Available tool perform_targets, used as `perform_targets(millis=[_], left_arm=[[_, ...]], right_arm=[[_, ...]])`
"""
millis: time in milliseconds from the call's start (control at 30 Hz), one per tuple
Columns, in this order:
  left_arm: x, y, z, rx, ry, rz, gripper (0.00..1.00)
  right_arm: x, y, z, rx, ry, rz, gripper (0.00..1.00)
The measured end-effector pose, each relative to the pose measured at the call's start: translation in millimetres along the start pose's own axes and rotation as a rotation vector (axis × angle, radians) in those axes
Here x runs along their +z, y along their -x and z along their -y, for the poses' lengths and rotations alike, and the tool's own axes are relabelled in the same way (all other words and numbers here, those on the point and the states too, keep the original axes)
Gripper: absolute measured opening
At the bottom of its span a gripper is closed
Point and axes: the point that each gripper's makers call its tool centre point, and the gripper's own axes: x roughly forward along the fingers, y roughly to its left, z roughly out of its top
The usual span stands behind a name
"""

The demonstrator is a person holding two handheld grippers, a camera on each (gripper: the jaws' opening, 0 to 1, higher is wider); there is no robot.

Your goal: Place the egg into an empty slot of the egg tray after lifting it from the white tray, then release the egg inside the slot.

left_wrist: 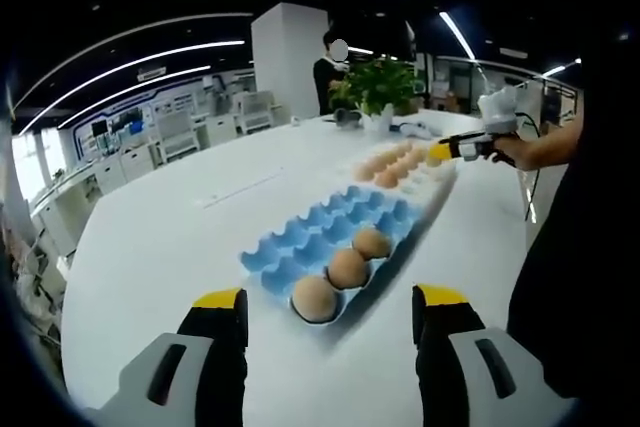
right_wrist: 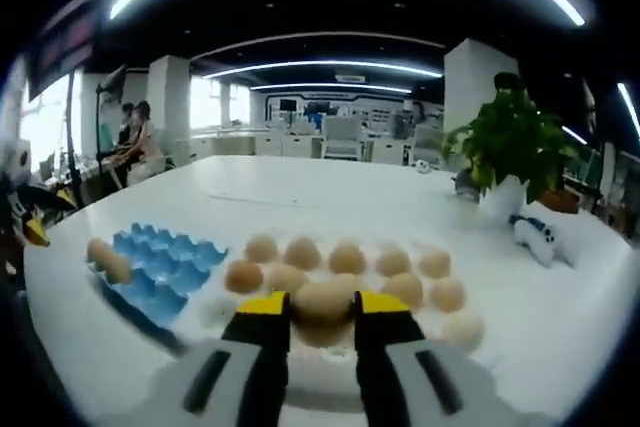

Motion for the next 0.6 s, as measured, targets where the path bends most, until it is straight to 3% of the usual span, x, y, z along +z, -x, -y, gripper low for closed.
perform_targets(millis=[600], left_arm=[[0.4,1.4,-0.3,0.008,0.002,0.002,0.67]], right_arm=[[11.1,-9.8,-71.3,0.208,0.063,0.011,0.24]])
